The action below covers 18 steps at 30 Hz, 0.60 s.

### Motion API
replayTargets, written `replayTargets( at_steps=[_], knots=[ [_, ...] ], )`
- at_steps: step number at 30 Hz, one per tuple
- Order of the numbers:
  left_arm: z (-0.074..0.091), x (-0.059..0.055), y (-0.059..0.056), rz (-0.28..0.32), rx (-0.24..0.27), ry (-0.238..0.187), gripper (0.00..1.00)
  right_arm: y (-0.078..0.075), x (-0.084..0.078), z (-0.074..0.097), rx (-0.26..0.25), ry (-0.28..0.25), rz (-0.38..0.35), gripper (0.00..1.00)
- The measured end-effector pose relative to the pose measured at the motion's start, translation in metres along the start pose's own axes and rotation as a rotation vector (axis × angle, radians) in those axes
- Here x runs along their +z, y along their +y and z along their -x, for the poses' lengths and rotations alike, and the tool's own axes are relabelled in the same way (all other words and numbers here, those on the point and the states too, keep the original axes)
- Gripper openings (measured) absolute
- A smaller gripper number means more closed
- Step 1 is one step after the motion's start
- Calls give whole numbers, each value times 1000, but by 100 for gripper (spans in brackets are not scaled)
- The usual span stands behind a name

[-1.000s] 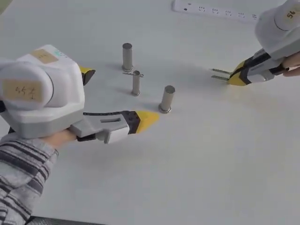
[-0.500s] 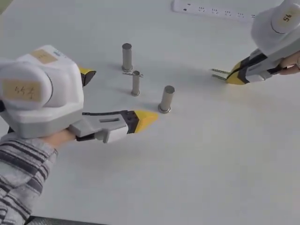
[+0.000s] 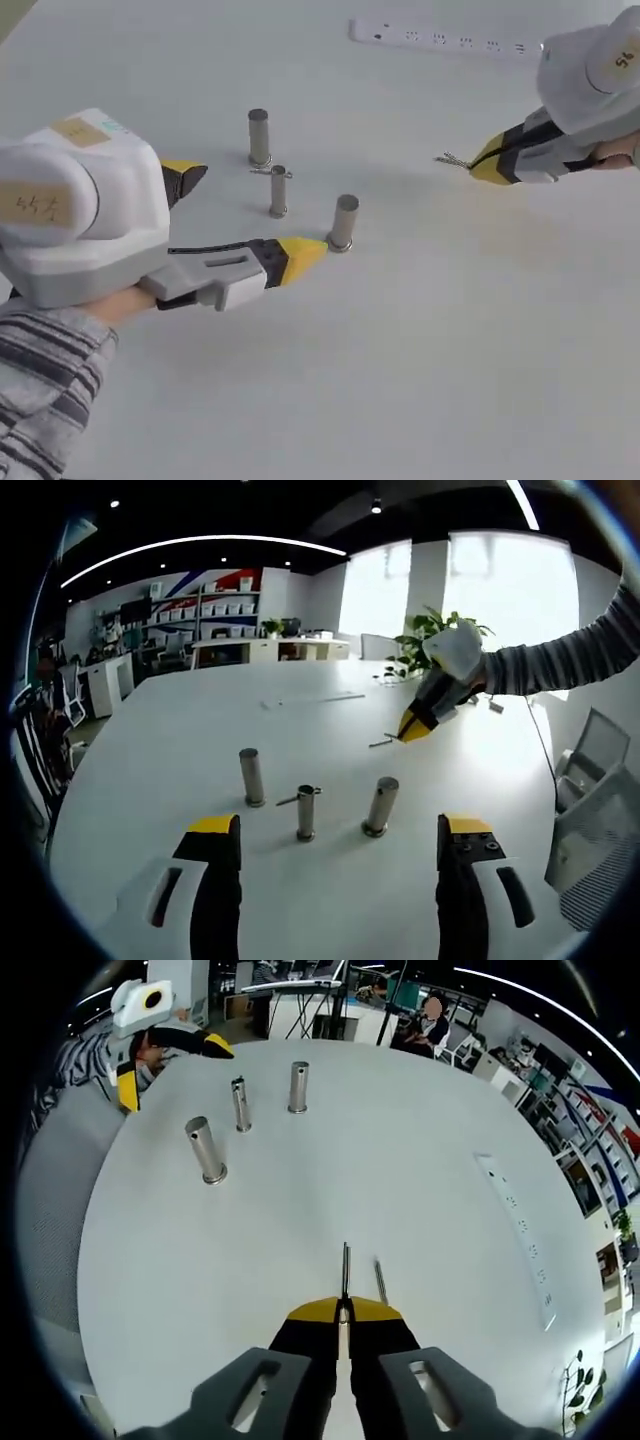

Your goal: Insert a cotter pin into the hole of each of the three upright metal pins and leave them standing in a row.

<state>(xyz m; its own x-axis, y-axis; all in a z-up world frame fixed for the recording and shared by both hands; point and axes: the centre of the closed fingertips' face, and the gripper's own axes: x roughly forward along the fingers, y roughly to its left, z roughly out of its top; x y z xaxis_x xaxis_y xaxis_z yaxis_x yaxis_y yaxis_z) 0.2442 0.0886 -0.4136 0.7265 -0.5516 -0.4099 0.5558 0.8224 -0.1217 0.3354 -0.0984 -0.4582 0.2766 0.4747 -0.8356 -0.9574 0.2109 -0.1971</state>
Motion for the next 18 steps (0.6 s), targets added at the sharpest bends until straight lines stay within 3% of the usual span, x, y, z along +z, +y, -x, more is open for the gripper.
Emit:
replayTargets(
  at_steps=[8,13,18],
  knots=[
    [-3,3,-20,-9,-55,9,66,28,24,5,3,-90,89,0],
    [-4,5,-29,2,-82,15,61,41,47,9,-14,-162,139,0],
    [-7,8,-36,25,-108,13,51,57,65,16,-15,-201,202,0]
  ],
)
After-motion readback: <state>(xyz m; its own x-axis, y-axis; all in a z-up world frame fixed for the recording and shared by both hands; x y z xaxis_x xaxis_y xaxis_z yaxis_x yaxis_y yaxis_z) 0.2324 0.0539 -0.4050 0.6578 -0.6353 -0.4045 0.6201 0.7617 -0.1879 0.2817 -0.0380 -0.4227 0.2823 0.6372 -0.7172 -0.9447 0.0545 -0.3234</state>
